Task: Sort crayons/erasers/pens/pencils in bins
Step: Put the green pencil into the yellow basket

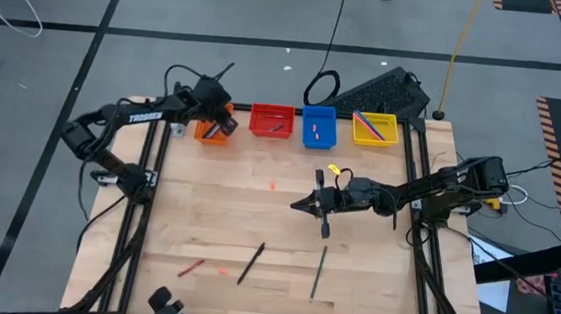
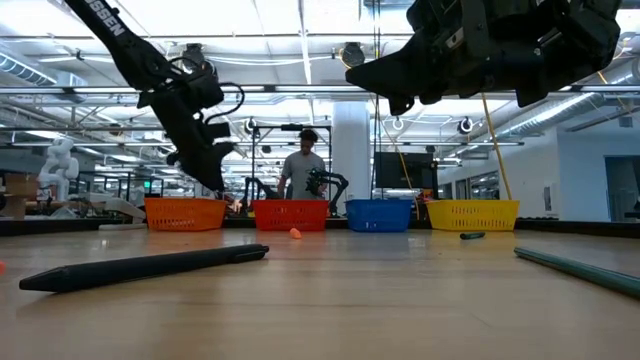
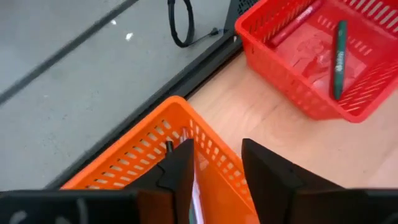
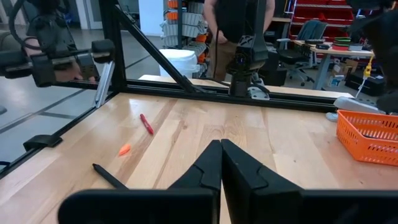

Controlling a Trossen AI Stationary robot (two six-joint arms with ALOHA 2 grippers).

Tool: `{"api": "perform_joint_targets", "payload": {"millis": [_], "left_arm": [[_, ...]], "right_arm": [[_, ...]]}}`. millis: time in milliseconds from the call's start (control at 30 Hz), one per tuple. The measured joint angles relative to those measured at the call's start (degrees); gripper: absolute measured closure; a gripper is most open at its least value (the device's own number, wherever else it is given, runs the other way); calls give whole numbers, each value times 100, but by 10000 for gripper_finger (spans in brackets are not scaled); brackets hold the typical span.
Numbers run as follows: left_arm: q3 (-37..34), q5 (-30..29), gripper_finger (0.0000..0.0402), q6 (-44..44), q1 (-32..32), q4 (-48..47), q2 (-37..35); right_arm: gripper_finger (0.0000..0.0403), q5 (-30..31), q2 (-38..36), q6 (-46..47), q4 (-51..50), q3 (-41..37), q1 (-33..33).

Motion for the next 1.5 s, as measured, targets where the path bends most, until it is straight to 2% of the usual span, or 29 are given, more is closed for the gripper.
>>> {"api": "perform_joint_targets", "payload": {"millis": [167, 333, 500, 667, 800, 1067, 1300, 1500], "left_arm": [[0, -59, 252, 37, -28, -237, -491], [0, -78, 283, 51, -398, -520, -1197], [-51, -73, 333, 234, -1359, -550, -1691], [-305, -116, 377, 228, -2512, -186, -1795], [-563, -290, 397, 142, -3305, 316, -1784], [-815, -670, 390, -358, -4498, 441, -1777], [-824, -721, 396, -953, -5222, 260, -1494], [-831, -717, 382, -1332, -5620, 217, -976]], "right_arm": [[401, 0, 0, 1, -20, 0, 0], [401, 9, 0, -23, -22, 0, 0], [401, 33, 0, -23, -54, 0, 0], [401, 444, -106, -47, -381, 19, 1], [401, 835, -396, -125, -1217, 169, 71], [401, 1718, -883, -166, -3319, 653, 487], [401, 2195, -988, 424, -5251, 1158, 933], [401, 2227, -964, 925, -6949, 1636, 1280]]}}
